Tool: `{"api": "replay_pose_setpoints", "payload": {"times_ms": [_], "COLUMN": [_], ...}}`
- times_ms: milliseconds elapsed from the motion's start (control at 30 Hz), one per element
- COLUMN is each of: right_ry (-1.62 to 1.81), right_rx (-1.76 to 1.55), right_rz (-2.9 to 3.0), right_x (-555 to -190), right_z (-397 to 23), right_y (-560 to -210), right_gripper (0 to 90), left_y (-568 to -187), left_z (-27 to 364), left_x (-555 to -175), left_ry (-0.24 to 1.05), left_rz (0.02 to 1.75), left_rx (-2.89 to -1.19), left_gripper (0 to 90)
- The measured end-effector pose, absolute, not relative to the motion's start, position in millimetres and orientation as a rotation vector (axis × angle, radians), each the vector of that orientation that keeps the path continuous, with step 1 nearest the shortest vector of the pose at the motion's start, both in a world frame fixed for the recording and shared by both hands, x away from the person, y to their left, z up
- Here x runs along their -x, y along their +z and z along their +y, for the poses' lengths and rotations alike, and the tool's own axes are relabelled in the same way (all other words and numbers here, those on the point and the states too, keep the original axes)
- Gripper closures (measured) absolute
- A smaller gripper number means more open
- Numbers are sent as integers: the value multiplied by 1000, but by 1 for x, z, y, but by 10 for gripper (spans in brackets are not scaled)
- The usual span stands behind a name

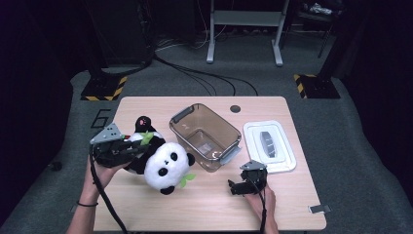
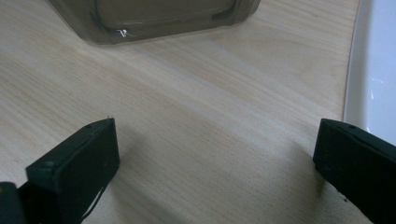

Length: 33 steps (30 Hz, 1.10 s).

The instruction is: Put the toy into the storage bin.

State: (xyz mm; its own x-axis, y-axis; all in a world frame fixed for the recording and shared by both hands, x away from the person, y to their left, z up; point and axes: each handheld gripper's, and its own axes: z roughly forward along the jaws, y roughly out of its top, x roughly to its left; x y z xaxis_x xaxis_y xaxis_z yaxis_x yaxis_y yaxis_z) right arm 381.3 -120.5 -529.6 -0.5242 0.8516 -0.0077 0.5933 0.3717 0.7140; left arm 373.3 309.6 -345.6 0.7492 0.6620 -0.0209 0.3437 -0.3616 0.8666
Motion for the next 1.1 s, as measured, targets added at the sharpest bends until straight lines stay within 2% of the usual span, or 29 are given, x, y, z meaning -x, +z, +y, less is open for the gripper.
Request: {"api": "replay_pose_setpoints", "payload": {"times_ms": [833,1100], "right_ry": [944,944], "right_rx": [-1259,-1258], "right_rz": [2262,2262], "right_x": [-381,-381], "right_z": [-120,-120], "right_y": [-530,-530], "right_gripper": [0,0], "left_y": [-302,-288], "left_z": [293,278], "left_x": [-404,-421], "left_ry": [426,433], "left_rz": [702,684], "left_rx": [-1952,-1966], "left_gripper": [755,754]}}
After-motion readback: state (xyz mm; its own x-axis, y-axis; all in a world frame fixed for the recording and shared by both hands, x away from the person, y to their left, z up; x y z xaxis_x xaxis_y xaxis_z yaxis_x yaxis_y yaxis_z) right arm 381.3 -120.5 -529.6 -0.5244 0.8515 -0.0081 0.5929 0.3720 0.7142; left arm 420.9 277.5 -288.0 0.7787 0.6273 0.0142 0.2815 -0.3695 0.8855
